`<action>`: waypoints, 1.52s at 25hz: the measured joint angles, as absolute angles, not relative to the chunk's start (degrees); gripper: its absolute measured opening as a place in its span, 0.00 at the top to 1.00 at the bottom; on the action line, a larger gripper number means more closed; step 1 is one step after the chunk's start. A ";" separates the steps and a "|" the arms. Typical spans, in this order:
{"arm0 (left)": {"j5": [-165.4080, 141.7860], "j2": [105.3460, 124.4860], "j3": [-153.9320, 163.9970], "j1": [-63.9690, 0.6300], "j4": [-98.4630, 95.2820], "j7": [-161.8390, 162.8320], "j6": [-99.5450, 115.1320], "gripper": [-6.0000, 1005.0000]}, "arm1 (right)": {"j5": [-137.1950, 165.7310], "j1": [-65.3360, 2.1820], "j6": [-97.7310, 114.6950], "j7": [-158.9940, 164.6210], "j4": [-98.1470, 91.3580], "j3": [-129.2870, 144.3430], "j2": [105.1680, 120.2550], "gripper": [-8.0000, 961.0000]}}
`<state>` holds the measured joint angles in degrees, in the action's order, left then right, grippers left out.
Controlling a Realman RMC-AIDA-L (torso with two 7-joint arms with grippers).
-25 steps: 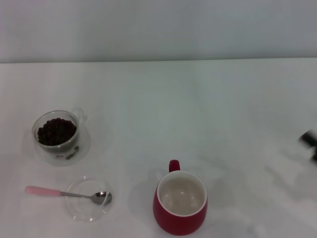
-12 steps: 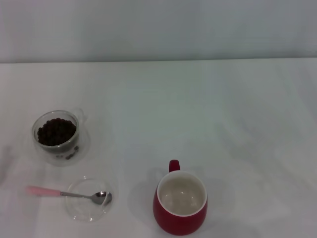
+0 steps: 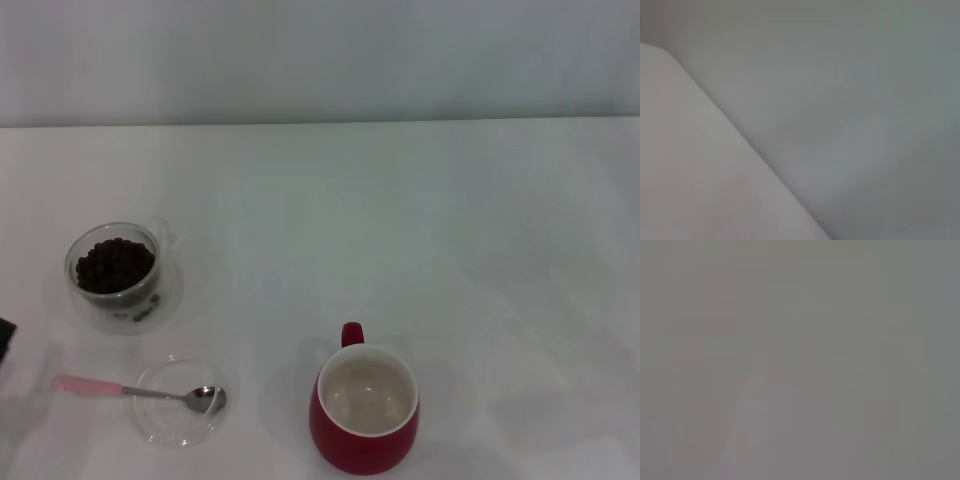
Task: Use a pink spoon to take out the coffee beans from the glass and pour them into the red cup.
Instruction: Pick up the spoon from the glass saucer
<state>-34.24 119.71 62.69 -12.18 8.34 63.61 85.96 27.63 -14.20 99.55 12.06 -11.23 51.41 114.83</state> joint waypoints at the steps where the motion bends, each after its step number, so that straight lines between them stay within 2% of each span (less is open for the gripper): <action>1: -35.01 119.71 62.84 -11.93 8.34 63.31 86.01 0.12 | 27.61 -14.24 99.53 12.08 -11.43 51.38 114.83 0.34; 38: -44.76 119.70 70.23 -13.63 7.09 62.41 85.59 0.12 | 28.12 -13.23 102.75 13.10 -11.34 51.85 114.96 0.34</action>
